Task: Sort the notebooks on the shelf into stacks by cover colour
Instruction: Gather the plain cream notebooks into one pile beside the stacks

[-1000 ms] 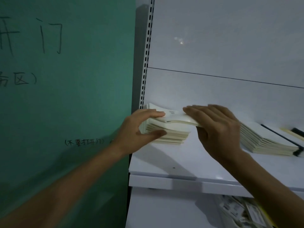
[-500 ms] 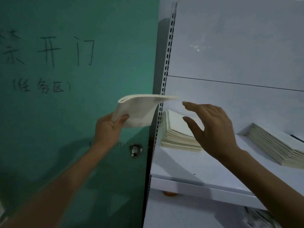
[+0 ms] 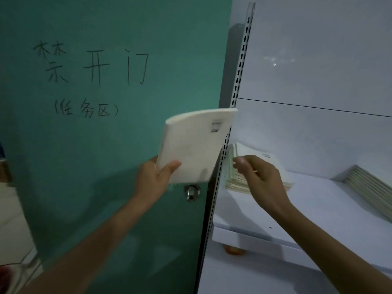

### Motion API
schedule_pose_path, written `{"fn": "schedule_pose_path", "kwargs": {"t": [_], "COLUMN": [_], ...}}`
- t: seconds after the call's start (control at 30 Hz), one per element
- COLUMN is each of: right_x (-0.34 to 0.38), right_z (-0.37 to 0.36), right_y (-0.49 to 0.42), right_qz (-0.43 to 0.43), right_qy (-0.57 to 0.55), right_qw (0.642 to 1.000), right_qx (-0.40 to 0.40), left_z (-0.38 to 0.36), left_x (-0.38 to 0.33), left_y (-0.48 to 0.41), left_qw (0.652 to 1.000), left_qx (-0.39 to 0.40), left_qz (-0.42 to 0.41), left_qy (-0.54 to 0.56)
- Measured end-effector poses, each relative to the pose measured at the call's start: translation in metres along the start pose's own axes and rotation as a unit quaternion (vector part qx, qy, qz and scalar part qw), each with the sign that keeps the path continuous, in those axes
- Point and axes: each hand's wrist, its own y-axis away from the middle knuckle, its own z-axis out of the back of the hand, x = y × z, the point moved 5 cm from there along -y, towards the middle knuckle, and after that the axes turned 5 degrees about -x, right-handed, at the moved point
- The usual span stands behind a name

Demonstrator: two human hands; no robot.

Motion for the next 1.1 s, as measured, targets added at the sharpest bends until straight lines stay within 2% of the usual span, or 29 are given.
{"fn": "schedule_pose_path", "kwargs": {"t": [0.03,0.07,0.13,0.17,0.2,0.23,0.27,0.33,0.4,0.43,0.47,0.5,0.53,0.57,0.63,0.7,0.77,0.8,0.83,0.87,0.93,1.0,1.03,1.1], "right_x": [-0.003,-0.004,0.002,0.006,0.008,0.006,0.003,-0.004,-0.009,-0.011,-0.012,-0.014,-0.016,-0.016,-0.019,-0.018,-0.025,-0.031,-0.039,-0.047,-0.072,-0.096,-0.099,-0.095], "right_z": [-0.002,-0.007,-0.013,-0.011,-0.009,-0.007,-0.005,-0.003,-0.003,-0.003,-0.003,-0.004,-0.004,-0.003,-0.003,-0.003,0.003,0.008,0.012,0.013,0.007,0.0,0.002,0.009], "right_y": [0.0,0.001,0.007,0.009,0.009,0.008,0.006,0.004,0.004,0.004,0.004,0.003,0.003,0.002,0.0,-0.002,-0.011,-0.016,-0.021,-0.025,-0.029,-0.024,-0.02,-0.012], "right_qz": [-0.084,-0.175,-0.288,-0.3,-0.294,-0.28,-0.266,-0.238,-0.224,-0.222,-0.218,-0.214,-0.211,-0.21,-0.205,-0.177,-0.075,-0.017,0.017,0.023,0.007,0.019,0.04,0.094], "right_qy": [-0.1,-0.211,-0.388,-0.437,-0.463,-0.466,-0.446,-0.399,-0.396,-0.408,-0.418,-0.419,-0.414,-0.406,-0.379,-0.308,-0.104,0.011,0.102,0.164,0.278,0.39,0.424,0.43], "right_qw": [0.991,0.958,0.851,0.813,0.793,0.791,0.804,0.836,0.849,0.85,0.852,0.857,0.864,0.871,0.888,0.924,0.99,1.0,0.993,0.984,0.96,0.913,0.897,0.896], "right_qx": [0.031,0.088,0.204,0.241,0.265,0.281,0.291,0.292,0.266,0.248,0.229,0.21,0.193,0.18,0.161,0.144,0.06,-0.006,-0.056,-0.067,0.029,0.121,0.121,0.058], "left_z": [0.003,0.004,0.003,0.001,-0.001,-0.005,-0.009,-0.017,-0.025,-0.03,-0.037,-0.047,-0.056,-0.062,-0.071,-0.075,-0.069,-0.065,-0.063,-0.06,-0.056,-0.054,-0.054,-0.052], "left_x": [-0.009,-0.017,-0.029,-0.034,-0.038,-0.039,-0.041,-0.038,-0.029,-0.024,-0.021,-0.019,-0.021,-0.024,-0.026,-0.021,-0.01,-0.006,-0.003,-0.004,-0.006,-0.005,-0.003,0.001], "left_y": [0.0,0.001,0.004,0.005,0.006,0.005,0.003,-0.003,-0.008,-0.007,-0.002,0.004,0.011,0.018,0.027,0.03,0.028,0.026,0.023,0.023,0.022,0.022,0.021,0.02], "left_qw": [0.996,0.984,0.945,0.919,0.897,0.887,0.889,0.935,0.996,0.996,0.969,0.921,0.865,0.83,0.809,0.833,0.873,0.888,0.897,0.904,0.913,0.919,0.922,0.929], "left_qx": [-0.025,-0.031,-0.017,-0.017,-0.02,-0.021,-0.02,-0.014,0.002,0.015,0.038,0.07,0.114,0.156,0.21,0.181,0.09,0.052,0.032,0.021,0.011,0.013,0.01,-0.003], "left_qz": [-0.084,-0.174,-0.325,-0.387,-0.431,-0.445,-0.434,-0.324,-0.092,0.041,0.165,0.267,0.344,0.378,0.386,0.388,0.382,0.37,0.354,0.342,0.324,0.31,0.303,0.283], "left_qy": [-0.017,-0.031,-0.046,-0.067,-0.094,-0.124,-0.144,-0.141,-0.01,0.084,0.179,0.276,0.348,0.38,0.39,0.35,0.289,0.27,0.261,0.256,0.249,0.244,0.242,0.238]}}
